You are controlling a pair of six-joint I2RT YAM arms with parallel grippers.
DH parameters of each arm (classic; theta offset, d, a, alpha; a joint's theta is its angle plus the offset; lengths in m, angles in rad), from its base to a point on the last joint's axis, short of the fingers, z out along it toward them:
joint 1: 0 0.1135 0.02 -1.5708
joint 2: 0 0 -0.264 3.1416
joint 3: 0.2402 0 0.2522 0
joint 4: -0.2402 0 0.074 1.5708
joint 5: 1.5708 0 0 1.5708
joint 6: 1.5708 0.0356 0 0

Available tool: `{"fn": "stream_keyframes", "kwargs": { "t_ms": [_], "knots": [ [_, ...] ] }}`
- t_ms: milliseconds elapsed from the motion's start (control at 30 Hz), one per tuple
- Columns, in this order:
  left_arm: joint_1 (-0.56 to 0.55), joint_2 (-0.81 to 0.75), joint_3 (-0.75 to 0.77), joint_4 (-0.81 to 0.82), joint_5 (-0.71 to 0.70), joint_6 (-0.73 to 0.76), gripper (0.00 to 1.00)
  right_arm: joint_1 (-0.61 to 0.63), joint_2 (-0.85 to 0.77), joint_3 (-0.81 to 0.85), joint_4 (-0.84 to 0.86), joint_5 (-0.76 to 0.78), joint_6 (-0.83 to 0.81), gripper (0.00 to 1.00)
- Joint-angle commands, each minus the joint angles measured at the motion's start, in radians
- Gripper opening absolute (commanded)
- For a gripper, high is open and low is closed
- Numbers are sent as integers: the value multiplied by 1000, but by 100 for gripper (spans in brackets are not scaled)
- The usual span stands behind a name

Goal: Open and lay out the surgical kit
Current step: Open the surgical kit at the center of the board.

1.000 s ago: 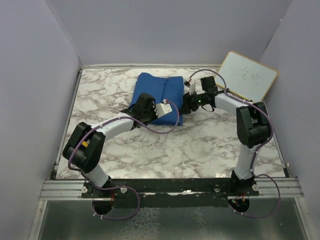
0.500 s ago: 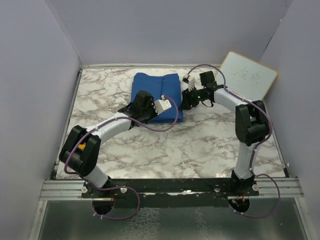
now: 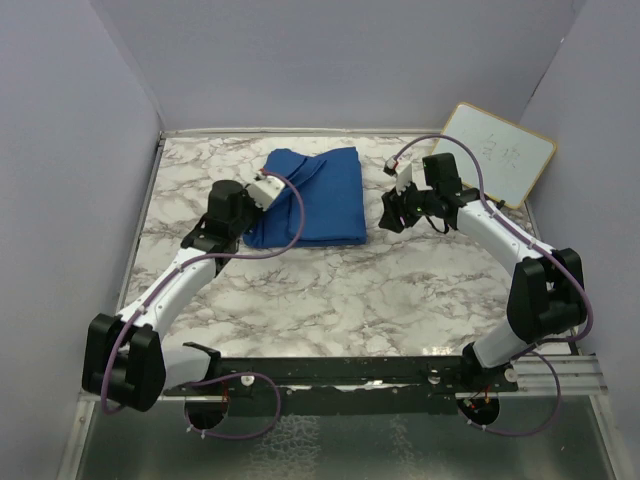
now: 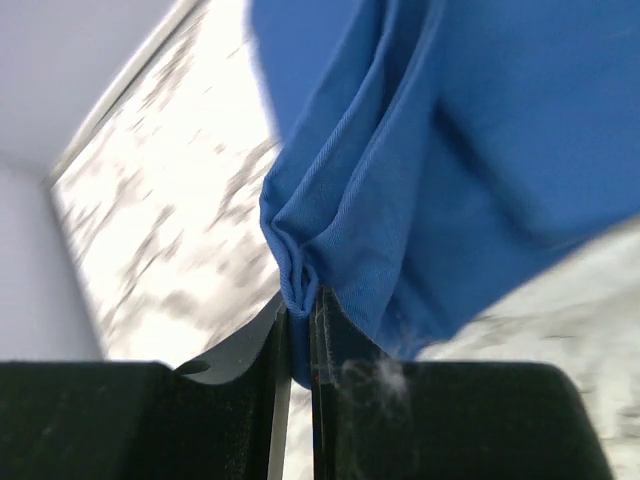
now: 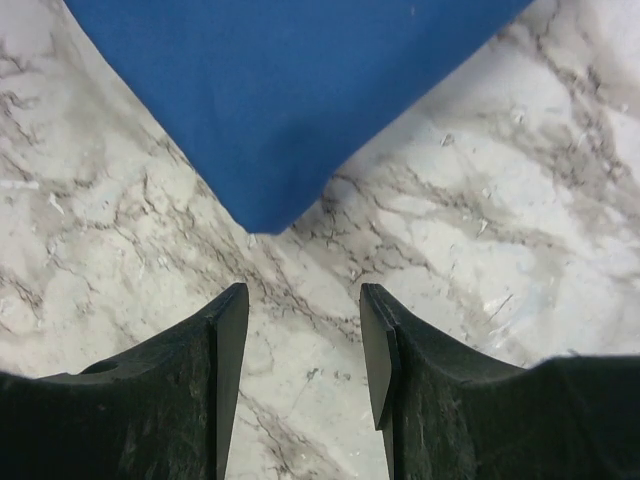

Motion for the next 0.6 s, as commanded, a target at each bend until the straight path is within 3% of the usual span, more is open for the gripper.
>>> {"fn": "stream_keyframes", "kwargs": {
  "t_ms": [0,133,200,233,300,400,467,567],
  "knots": [
    [151,-131,-93,97,-292,-1,11,6,-39,-58,18,63,-25,49],
    [322,-183,-238,183,-400,42,12,6,-59,-73,22,45,-39,50],
    [381,-166,-307,220,-441,58,18,6,-58,-73,17,28,-41,50],
    [400,-147,-334,232,-459,71,24,6,-56,-71,15,20,-41,50],
    [415,-96,-365,238,-499,81,59,6,-42,-63,6,5,-40,50],
    [419,-27,-389,266,-509,80,86,6,-18,-50,-6,-18,-47,50],
    [420,10,-382,286,-500,70,97,7,-9,-43,-9,-32,-50,50],
    [419,59,-343,281,-465,53,99,12,-9,-32,-5,-65,-56,50]
  ]
}}
